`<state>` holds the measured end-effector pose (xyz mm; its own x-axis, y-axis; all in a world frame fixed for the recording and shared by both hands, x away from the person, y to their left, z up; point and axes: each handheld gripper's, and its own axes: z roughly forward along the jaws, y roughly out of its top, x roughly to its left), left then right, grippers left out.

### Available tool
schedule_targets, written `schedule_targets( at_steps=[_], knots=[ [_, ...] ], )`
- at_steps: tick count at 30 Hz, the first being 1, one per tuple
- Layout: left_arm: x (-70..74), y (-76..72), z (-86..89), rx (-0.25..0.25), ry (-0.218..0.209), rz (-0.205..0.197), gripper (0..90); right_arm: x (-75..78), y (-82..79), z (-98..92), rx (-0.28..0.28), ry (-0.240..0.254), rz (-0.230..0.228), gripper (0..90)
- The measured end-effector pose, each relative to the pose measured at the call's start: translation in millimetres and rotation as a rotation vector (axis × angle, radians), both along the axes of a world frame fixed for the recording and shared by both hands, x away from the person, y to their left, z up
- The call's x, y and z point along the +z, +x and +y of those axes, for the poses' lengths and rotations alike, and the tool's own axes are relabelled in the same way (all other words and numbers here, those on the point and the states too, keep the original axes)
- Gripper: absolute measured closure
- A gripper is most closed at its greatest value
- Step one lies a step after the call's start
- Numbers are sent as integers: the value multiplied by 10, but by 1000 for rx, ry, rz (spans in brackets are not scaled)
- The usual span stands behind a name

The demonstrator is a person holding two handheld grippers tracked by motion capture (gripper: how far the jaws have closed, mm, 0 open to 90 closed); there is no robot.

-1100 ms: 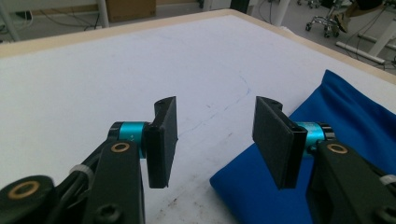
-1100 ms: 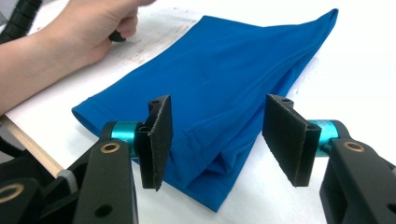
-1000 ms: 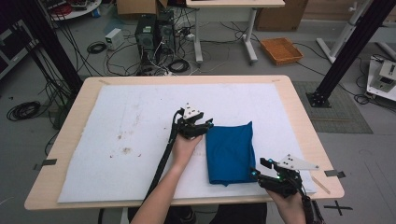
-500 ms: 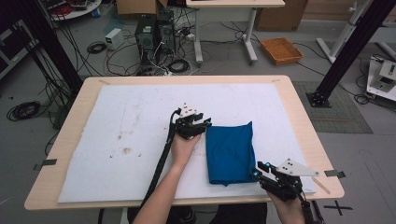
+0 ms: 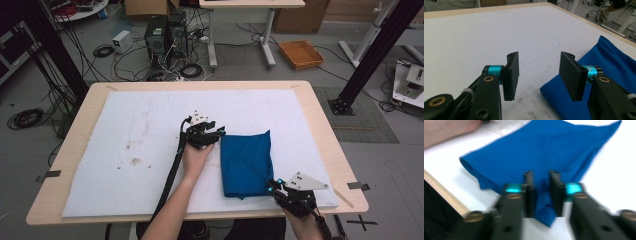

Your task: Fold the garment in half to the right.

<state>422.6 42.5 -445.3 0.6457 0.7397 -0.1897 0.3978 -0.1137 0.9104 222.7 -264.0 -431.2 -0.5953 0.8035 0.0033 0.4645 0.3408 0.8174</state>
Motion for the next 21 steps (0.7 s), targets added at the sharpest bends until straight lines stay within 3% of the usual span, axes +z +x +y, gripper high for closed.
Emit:
schedule_targets(
  at_steps=[3,8,13,15,19,21],
  knots=[
    [4,-6,-7,-3,7,-6,505,-26,-9,-136,-57,29,22,878],
    [6,-9,-16,-7,6,-8,505,-110,-18,-374,-128,166,102,869],
    [-20,13,-43,-23,11,14,515,-139,-78,-467,-151,173,119,737],
    [-23,17,-50,-22,23,16,526,-128,-93,-473,-152,177,103,684],
    [-32,23,-76,-22,49,20,545,-88,-44,-431,-143,160,78,648],
    [-33,18,-94,-21,62,20,600,-87,6,-414,-127,154,70,646]
  ],
)
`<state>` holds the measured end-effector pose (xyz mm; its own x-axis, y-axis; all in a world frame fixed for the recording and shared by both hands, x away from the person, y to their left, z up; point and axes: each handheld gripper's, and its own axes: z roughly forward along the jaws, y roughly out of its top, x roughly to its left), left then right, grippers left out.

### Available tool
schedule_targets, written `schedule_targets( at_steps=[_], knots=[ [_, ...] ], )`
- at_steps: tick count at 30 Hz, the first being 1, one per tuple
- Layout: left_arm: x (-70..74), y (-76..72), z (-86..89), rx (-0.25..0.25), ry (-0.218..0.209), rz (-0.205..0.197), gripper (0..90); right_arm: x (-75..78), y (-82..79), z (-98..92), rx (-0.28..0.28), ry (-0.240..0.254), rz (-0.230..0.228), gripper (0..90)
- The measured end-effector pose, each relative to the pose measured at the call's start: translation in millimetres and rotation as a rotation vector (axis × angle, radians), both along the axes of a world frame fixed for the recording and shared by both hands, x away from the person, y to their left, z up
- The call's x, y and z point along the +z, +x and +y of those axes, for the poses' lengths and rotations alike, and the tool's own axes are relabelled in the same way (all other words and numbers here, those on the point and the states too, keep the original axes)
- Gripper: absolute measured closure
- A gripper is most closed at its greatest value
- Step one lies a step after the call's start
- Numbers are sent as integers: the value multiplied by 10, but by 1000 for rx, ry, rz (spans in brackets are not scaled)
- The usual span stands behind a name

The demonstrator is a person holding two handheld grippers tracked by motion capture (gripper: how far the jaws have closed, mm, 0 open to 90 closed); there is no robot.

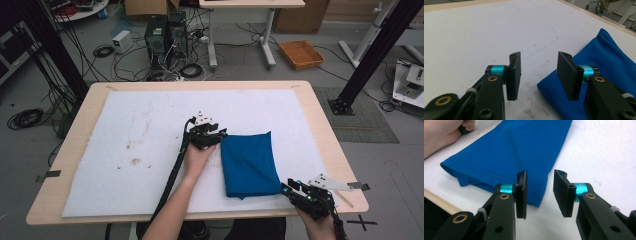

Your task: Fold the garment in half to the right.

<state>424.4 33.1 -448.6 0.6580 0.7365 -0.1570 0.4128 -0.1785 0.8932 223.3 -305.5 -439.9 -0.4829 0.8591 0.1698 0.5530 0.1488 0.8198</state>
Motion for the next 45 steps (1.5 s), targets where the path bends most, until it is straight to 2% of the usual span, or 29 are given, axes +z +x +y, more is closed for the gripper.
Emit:
schedule_targets(
  at_steps=[2,5,7,11,13,16,17,19,20,22,23,25,26,28,32,35,37,39,45],
  knots=[
    [3,1,-19,7,28,3,665,-3,35,-1,4,-1,-13,621],
    [40,-15,5,6,26,10,769,0,54,-37,9,15,-33,596],
    [114,-40,68,1,30,-13,786,27,82,-85,4,43,-43,569],
    [299,-131,284,10,-8,-33,721,103,197,-194,3,112,-71,511],
    [380,-195,414,4,-30,-47,666,129,272,-223,9,163,-65,476],
    [490,-284,618,24,-19,-81,596,188,385,-231,13,195,-73,446],
    [525,-289,693,50,-42,-93,574,216,421,-228,17,190,-85,434],
    [600,-278,843,74,-100,-76,517,277,500,-215,34,190,-95,402],
    [640,-288,911,77,-94,-81,501,305,545,-207,55,190,-90,400],
    [709,-338,1056,106,-61,-111,494,348,616,-178,53,165,-109,388],
    [709,-338,1056,106,-61,-111,472,348,616,-178,53,165,-109,388],
    [758,-388,1224,126,-68,-113,449,376,710,-157,60,158,-114,380],
    [777,-424,1323,128,-77,-115,448,382,741,-150,56,155,-117,376],
    [798,-485,1450,131,-65,-125,424,402,820,-133,55,152,-122,369],
    [796,-661,1665,111,-15,-145,394,459,942,-85,54,127,-140,337],
    [718,-810,1778,84,32,-167,390,460,1009,-48,52,101,-150,317],
    [667,-840,1811,74,46,-163,386,424,1032,-28,48,87,-157,315],
    [628,-844,1842,69,50,-148,383,380,1050,-12,43,69,-150,315],
    [580,-852,1875,68,52,-146,369,357,1076,-33,31,38,-154,314]
  ],
)
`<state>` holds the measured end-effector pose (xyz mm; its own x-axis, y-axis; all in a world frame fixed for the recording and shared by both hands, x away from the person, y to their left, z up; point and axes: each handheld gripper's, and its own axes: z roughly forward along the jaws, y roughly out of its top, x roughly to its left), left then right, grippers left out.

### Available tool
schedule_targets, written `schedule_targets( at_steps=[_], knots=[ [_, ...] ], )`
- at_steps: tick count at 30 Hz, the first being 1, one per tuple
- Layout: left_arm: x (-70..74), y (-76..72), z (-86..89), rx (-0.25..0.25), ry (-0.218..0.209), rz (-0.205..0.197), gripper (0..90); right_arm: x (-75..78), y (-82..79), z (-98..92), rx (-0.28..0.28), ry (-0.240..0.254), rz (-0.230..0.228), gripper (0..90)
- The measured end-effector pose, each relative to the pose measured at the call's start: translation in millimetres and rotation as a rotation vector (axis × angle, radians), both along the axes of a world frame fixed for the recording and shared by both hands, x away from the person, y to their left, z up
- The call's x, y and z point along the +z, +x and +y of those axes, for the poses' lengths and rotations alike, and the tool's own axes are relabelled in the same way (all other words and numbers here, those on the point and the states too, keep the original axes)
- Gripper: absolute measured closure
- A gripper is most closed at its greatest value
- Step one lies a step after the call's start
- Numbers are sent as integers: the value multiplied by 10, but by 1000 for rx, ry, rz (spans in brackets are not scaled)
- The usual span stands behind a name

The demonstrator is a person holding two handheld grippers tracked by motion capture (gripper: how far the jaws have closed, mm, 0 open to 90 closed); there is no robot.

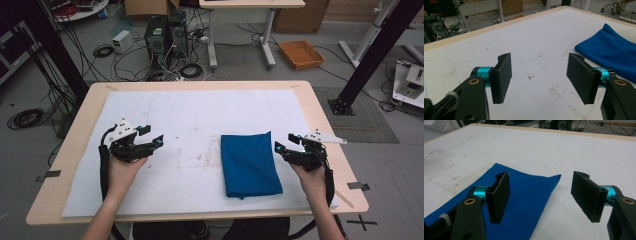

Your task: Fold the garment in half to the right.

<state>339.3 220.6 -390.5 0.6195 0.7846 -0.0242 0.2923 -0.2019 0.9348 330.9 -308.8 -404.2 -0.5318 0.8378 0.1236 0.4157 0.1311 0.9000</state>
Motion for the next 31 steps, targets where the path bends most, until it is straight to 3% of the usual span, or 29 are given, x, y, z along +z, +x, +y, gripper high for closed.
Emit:
schedule_targets(
  at_steps=[14,31],
  knots=[
    [-25,-4,28,25,5,9,369,-39,31,-139,-49,8,13,309],
    [-57,25,29,33,9,24,369,-88,54,-165,-56,3,31,293]
  ],
)
